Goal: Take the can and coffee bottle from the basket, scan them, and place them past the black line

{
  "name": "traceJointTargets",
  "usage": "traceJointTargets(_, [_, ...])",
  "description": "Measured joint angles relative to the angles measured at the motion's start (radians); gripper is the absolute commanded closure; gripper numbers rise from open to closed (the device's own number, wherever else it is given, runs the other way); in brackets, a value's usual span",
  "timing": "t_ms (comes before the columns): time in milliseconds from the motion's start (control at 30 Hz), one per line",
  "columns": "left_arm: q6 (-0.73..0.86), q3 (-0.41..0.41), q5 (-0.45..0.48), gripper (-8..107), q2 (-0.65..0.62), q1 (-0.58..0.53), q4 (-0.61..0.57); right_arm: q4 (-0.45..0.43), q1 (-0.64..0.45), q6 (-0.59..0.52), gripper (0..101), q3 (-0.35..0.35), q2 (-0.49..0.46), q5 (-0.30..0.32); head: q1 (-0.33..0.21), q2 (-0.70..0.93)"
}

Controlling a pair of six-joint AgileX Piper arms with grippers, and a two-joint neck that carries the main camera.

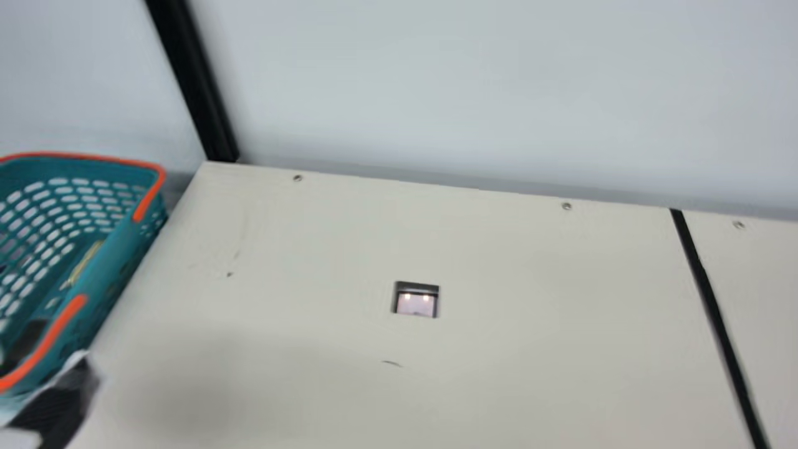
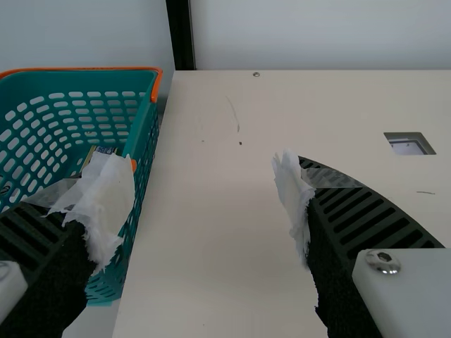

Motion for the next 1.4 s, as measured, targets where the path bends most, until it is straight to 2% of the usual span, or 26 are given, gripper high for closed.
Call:
traceJointTargets(100, [0.0, 0.0, 0.0, 9, 0.0, 0.0, 0.0, 0.0, 0.0, 0.0, 0, 0.0, 0.0, 0.0, -0.02, 0.082])
traceJointTargets(167, [0.0, 0.0, 0.0, 9, 0.0, 0.0, 0.0, 0.0, 0.0, 0.0, 0, 0.0, 0.0, 0.0, -0.061, 0.138])
traceJointTargets(533, [0.0, 0.0, 0.0, 9, 0.0, 0.0, 0.0, 0.0, 0.0, 0.0, 0, 0.0, 0.0, 0.0, -0.087, 0.369])
traceJointTargets(1167, [0.0, 0.0, 0.0, 9, 0.0, 0.004, -0.002, 0.0, 0.0, 0.0, 0, 0.0, 0.0, 0.0, -0.092, 0.369])
traceJointTargets(1400, [-0.069, -0.058, -0.01, 9, 0.11, 0.101, 0.046, 0.0, 0.0, 0.0, 0, 0.0, 0.0, 0.0, -0.092, 0.369])
